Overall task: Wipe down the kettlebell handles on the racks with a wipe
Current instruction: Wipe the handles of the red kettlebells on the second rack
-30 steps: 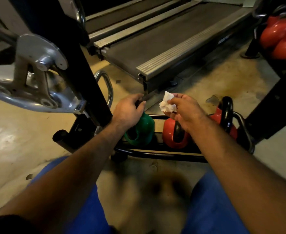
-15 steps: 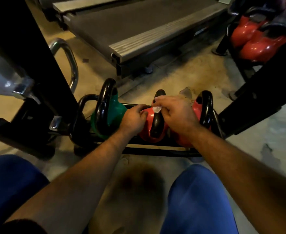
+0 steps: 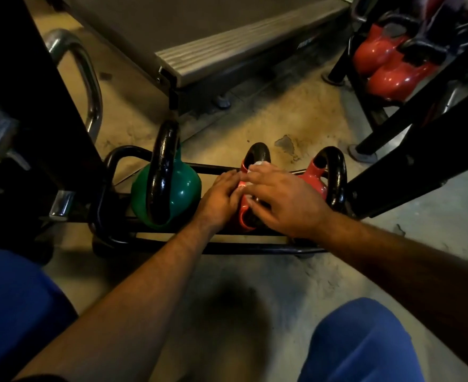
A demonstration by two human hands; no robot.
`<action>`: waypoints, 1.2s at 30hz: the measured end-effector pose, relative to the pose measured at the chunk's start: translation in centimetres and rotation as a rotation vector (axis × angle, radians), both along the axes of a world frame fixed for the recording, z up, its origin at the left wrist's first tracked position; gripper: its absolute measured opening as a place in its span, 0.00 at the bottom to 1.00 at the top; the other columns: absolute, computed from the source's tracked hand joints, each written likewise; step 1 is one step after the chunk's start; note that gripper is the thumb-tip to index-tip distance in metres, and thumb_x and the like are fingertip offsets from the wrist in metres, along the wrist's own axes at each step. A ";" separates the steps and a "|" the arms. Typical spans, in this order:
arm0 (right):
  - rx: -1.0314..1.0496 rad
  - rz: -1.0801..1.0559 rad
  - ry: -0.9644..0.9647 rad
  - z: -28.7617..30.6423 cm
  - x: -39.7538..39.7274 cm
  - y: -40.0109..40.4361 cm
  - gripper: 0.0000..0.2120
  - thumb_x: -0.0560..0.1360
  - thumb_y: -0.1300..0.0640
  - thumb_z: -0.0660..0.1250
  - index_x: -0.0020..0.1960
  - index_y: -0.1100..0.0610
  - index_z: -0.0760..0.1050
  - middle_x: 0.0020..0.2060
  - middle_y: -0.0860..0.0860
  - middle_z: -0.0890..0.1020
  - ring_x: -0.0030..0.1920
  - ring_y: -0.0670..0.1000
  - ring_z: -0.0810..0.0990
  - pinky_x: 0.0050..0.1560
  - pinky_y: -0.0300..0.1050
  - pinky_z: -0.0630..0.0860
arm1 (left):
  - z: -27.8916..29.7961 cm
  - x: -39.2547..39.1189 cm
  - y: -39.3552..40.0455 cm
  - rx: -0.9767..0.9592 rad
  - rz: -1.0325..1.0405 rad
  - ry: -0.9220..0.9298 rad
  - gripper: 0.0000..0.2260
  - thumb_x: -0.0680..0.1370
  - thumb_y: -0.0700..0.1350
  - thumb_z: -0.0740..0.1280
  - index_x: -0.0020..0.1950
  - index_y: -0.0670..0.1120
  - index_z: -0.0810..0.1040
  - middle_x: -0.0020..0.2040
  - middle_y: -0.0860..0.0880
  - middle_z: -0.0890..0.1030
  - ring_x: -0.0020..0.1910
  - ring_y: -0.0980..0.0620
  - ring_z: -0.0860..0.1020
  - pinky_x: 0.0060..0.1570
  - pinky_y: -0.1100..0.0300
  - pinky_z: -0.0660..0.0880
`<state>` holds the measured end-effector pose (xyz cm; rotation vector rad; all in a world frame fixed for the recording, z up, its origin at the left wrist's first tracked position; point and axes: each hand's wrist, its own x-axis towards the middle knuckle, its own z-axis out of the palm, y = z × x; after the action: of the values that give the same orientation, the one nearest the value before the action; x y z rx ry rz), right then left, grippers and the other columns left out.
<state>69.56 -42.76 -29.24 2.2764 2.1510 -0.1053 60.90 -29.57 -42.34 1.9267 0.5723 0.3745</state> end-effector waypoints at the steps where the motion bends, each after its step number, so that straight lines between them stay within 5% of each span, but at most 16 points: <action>1: 0.016 -0.044 -0.015 0.2 0.6 0.4 0.18 0.83 0.48 0.59 0.67 0.54 0.78 0.68 0.51 0.78 0.72 0.50 0.71 0.76 0.42 0.56 | -0.2 0.1 0.1 -0.003 0.002 0.014 0.25 0.78 0.61 0.56 0.73 0.53 0.70 0.74 0.49 0.69 0.75 0.49 0.65 0.72 0.44 0.65; 4: 0.132 -0.270 0.045 1.2 2.6 1.7 0.19 0.83 0.48 0.57 0.69 0.54 0.76 0.69 0.53 0.77 0.71 0.51 0.72 0.73 0.52 0.69 | -1.0 0.4 0.1 0.005 0.022 0.012 0.23 0.81 0.56 0.58 0.74 0.49 0.69 0.75 0.48 0.68 0.75 0.49 0.64 0.73 0.45 0.63; 9: 0.007 -0.016 0.002 -0.2 0.4 -0.7 0.21 0.82 0.49 0.55 0.70 0.56 0.75 0.72 0.54 0.74 0.76 0.53 0.67 0.76 0.49 0.63 | -1.3 0.5 0.1 -0.001 0.006 0.019 0.26 0.79 0.62 0.54 0.74 0.53 0.68 0.74 0.51 0.68 0.75 0.50 0.65 0.71 0.43 0.66; 13: 0.089 -0.236 0.028 1.2 2.7 0.9 0.21 0.82 0.48 0.56 0.72 0.52 0.74 0.73 0.52 0.73 0.74 0.51 0.69 0.73 0.53 0.69 | -1.4 0.5 0.1 0.003 0.026 -0.012 0.22 0.81 0.56 0.58 0.74 0.51 0.69 0.75 0.50 0.68 0.75 0.49 0.64 0.72 0.43 0.64; 16: 0.032 -0.020 -0.011 -0.3 0.6 -0.2 0.21 0.81 0.50 0.58 0.69 0.57 0.77 0.70 0.55 0.76 0.75 0.53 0.68 0.77 0.41 0.57 | -1.6 0.6 0.2 0.007 0.013 0.004 0.25 0.79 0.60 0.55 0.74 0.53 0.69 0.74 0.51 0.68 0.74 0.50 0.65 0.71 0.43 0.66; 18: 0.004 0.069 -0.024 -0.2 0.7 -0.6 0.19 0.81 0.51 0.59 0.67 0.57 0.78 0.68 0.55 0.78 0.74 0.53 0.70 0.77 0.43 0.59 | -1.5 0.7 0.2 0.016 0.014 0.011 0.24 0.80 0.60 0.56 0.74 0.52 0.69 0.74 0.51 0.69 0.74 0.50 0.65 0.71 0.43 0.66; 21: 0.046 -0.091 -0.022 1.5 2.2 0.8 0.19 0.83 0.49 0.58 0.67 0.54 0.78 0.68 0.53 0.78 0.71 0.52 0.73 0.70 0.56 0.72 | -1.2 0.6 0.0 0.020 0.042 -0.005 0.21 0.82 0.55 0.59 0.74 0.51 0.70 0.74 0.49 0.68 0.75 0.48 0.65 0.71 0.43 0.65; 26: -0.047 0.210 -0.064 -0.1 -0.8 -1.2 0.15 0.81 0.53 0.62 0.60 0.57 0.82 0.61 0.54 0.82 0.70 0.52 0.74 0.77 0.43 0.56 | -0.9 0.6 0.0 0.018 0.041 0.027 0.21 0.82 0.51 0.60 0.75 0.51 0.68 0.76 0.49 0.66 0.76 0.49 0.62 0.73 0.44 0.63; 28: -0.054 0.235 -0.067 0.6 0.1 -0.6 0.14 0.80 0.53 0.63 0.58 0.56 0.83 0.58 0.53 0.84 0.67 0.51 0.76 0.76 0.42 0.59 | -0.6 0.6 -0.1 0.024 0.037 0.027 0.21 0.82 0.52 0.59 0.75 0.50 0.69 0.76 0.48 0.66 0.76 0.48 0.62 0.73 0.44 0.63; 31: 0.044 0.136 -0.069 1.8 1.6 0.9 0.13 0.79 0.53 0.63 0.58 0.56 0.82 0.57 0.54 0.83 0.63 0.53 0.78 0.69 0.50 0.71 | -0.5 0.6 0.0 0.050 0.026 0.015 0.21 0.82 0.54 0.58 0.74 0.49 0.69 0.75 0.48 0.68 0.75 0.48 0.64 0.72 0.44 0.65; 36: -0.040 0.387 -0.133 -1.4 -0.4 -2.1 0.14 0.77 0.56 0.64 0.57 0.59 0.83 0.60 0.57 0.82 0.68 0.57 0.75 0.73 0.58 0.68 | -0.1 0.2 -0.3 -0.011 0.060 0.028 0.20 0.83 0.51 0.60 0.75 0.50 0.68 0.76 0.49 0.65 0.76 0.49 0.62 0.73 0.46 0.62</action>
<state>69.17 -44.90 -30.64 1.7487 2.4394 0.0069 61.14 -29.83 -42.44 1.9100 0.6512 0.3821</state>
